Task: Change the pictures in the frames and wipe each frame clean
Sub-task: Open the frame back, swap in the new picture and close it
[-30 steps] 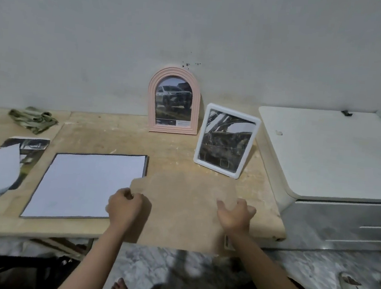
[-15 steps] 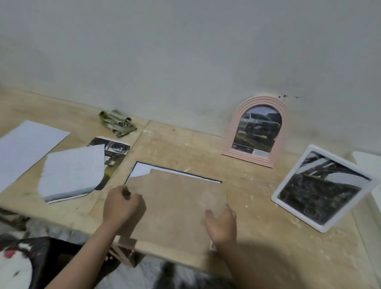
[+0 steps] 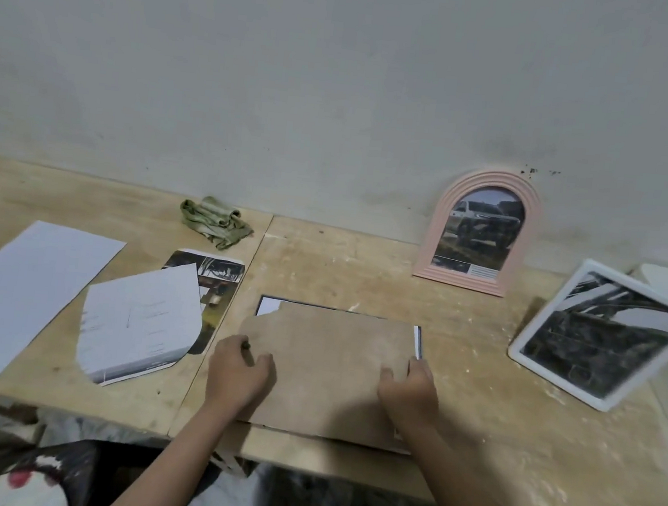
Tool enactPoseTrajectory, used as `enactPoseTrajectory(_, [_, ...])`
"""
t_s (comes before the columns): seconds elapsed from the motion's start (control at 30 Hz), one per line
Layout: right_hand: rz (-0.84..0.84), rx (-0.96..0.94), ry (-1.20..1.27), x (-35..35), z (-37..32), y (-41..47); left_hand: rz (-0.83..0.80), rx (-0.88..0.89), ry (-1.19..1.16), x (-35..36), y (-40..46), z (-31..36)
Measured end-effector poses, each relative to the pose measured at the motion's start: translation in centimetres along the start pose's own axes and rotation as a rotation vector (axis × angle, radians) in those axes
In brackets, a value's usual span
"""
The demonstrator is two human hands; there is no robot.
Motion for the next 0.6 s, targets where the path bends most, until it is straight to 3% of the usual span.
enactPoseTrajectory(0.33, [-0.001,-0.029,-0.072,-0.1,0.0,0.3,-0.061,0.014,0.058,0.8,-0.6,0.1])
enactPoseTrajectory(0.6, [-0.148,-0.170,-0.180,0.8,1.0,-0.1,-0.190,0.074,0.189,1.2,-1.0,-0.2])
Point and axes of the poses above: each hand's wrist, its own y-axis towards the middle knuckle, its own x-axis out of the palm, z = x × y, the point moved 4 cm from there along y, towards the middle knuckle, and after that the axes turned 6 degrees about -z, right-handed, at the moved point
